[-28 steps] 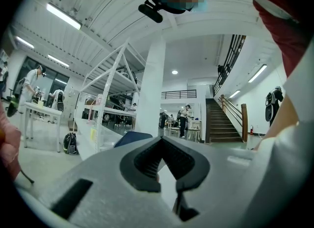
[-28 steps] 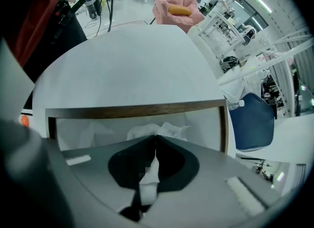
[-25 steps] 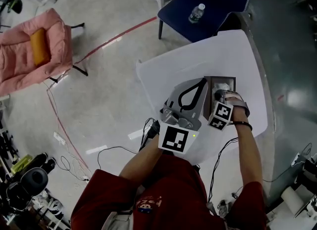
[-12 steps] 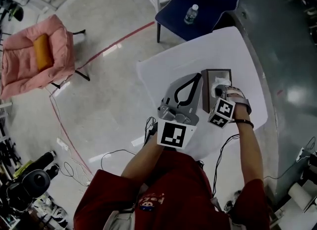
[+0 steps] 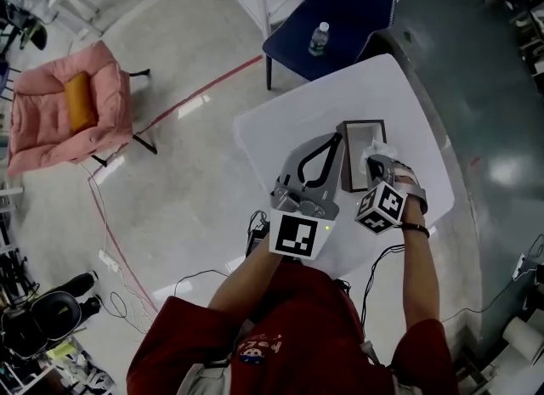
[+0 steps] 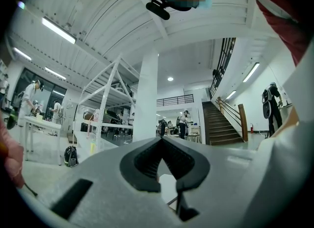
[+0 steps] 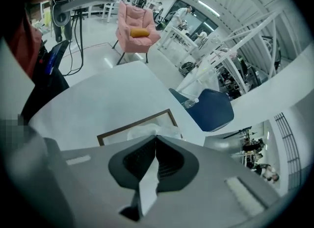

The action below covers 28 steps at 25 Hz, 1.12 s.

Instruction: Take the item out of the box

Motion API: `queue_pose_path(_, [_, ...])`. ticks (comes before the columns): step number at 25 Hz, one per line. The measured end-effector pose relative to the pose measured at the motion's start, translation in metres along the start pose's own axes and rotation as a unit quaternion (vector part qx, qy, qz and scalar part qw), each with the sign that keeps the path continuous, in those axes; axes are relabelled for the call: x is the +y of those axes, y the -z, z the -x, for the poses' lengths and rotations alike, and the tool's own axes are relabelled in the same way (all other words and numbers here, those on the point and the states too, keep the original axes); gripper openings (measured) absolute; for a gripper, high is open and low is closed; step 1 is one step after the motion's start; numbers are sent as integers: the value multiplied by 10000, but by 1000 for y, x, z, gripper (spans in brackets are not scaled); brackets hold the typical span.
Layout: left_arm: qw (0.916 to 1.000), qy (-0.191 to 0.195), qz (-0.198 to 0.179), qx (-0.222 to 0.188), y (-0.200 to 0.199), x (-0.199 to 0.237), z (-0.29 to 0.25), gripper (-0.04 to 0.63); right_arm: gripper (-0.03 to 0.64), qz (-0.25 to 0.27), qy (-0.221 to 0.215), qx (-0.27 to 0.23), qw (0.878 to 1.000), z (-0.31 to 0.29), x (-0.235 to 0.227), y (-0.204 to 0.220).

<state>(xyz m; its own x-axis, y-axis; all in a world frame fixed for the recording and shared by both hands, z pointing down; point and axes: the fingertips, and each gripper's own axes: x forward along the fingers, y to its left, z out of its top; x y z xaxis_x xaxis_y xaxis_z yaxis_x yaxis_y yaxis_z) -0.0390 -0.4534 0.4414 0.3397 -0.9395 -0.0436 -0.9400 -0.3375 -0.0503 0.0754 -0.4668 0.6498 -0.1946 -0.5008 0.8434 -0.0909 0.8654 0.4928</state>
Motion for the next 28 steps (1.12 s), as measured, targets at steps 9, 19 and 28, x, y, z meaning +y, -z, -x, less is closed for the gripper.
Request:
queue_pose_path(9, [9997,65,-180,-151,-26,-43,10,2,5,-1049,565,-585,9912,60,-10,10])
queue_pose_path(19, [9962,-208,469,-701,-53,-88,30,2,5,-2412,1000,-1285,9567,127,-4,28])
queue_pose_path(28, [9961,-156,310,-808,-85,-137,60,2,5,-2838,1502,-1948,9268,208,-2,41])
